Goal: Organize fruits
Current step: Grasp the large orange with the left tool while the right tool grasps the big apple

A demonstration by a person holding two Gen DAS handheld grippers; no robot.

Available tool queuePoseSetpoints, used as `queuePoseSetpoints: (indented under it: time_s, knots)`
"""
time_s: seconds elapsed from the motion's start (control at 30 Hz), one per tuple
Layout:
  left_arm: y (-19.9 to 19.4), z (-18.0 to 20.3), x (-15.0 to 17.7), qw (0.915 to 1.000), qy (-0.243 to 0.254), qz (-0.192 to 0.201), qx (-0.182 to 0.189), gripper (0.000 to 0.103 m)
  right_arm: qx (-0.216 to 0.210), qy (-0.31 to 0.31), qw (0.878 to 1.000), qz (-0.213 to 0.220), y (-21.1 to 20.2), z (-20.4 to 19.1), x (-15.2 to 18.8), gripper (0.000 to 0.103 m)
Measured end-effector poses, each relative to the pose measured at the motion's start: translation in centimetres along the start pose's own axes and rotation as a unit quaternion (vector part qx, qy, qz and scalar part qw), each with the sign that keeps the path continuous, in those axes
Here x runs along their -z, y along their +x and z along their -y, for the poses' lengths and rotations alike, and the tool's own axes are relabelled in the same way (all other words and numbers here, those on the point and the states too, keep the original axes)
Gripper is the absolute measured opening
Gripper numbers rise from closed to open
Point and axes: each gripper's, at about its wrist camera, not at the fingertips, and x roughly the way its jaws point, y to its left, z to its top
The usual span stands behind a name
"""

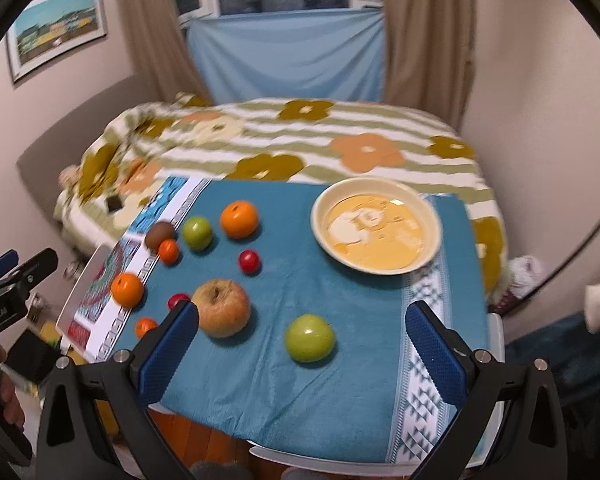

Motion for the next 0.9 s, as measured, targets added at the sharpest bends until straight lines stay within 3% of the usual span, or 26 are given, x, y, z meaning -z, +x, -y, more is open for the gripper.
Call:
queuePoseSetpoints:
  time_s: [0.27, 0.47, 0.7, 0.9]
  knots:
    - [4.7, -1.3, 2.5, 0.9989, 0.009, -0.046, 0.0, 0.103, -0.047, -0.028, 0.998, -0.04, 5.2, -2.4, 1.5, 0.103]
    - [9.2, -2.6, 3.2, 0.996, 0.029, -0.082, 0.018, 0.103, -0.054, -0.029, 0.996, -0.062, 8.4, -5.0, 2.5, 0.103]
    - [13.6, -3.4, 4.0, 0.9898, 0.063, -0.117, 0.05, 0.103, -0.039, -0.004, 0.996, -0.083, 11.4, -7.0, 3.3, 0.103]
    - [16.3, -3.3, 4.4, 0.9835, 0.089, -0.137, 0.077, 0.094, -0.018, 0.022, 0.996, -0.084, 13.4, -7.8, 3.7, 0.103]
